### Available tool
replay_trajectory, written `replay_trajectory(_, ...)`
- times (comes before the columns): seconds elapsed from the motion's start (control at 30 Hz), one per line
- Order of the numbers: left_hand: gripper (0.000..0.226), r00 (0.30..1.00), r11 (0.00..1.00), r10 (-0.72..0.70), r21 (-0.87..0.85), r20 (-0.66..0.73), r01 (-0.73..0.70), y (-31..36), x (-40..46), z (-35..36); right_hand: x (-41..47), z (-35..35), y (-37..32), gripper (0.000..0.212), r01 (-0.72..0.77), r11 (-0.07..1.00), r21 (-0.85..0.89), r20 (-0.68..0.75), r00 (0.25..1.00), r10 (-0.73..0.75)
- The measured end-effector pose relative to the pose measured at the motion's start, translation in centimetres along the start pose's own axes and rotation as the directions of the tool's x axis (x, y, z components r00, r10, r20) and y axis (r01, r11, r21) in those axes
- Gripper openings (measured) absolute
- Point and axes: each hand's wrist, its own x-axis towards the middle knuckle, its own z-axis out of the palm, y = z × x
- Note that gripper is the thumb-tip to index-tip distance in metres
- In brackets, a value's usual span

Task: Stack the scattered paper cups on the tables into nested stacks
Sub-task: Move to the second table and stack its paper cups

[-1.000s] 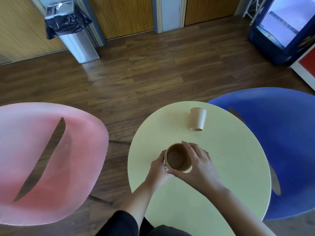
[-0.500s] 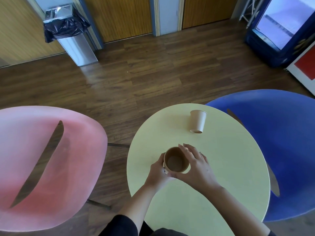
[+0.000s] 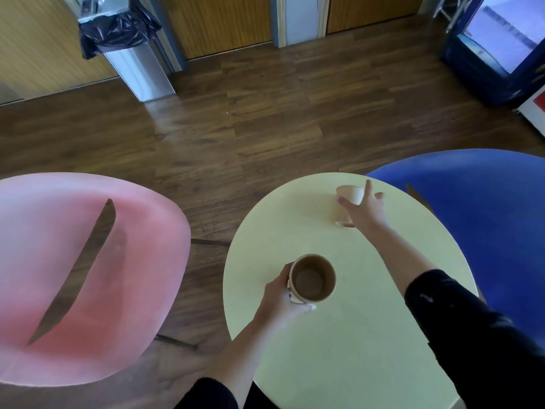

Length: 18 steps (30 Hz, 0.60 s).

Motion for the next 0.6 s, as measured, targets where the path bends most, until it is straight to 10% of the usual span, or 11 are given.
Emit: replay_trajectory(0.6, 0.075, 0.998, 0.997, 0.058, -0.050, 0.022, -0.057, 3.6, 5.7, 2.5, 3.3, 1.0, 2.8, 0.083, -0.049, 0.999, -0.010, 0.061, 0.997, 0.050)
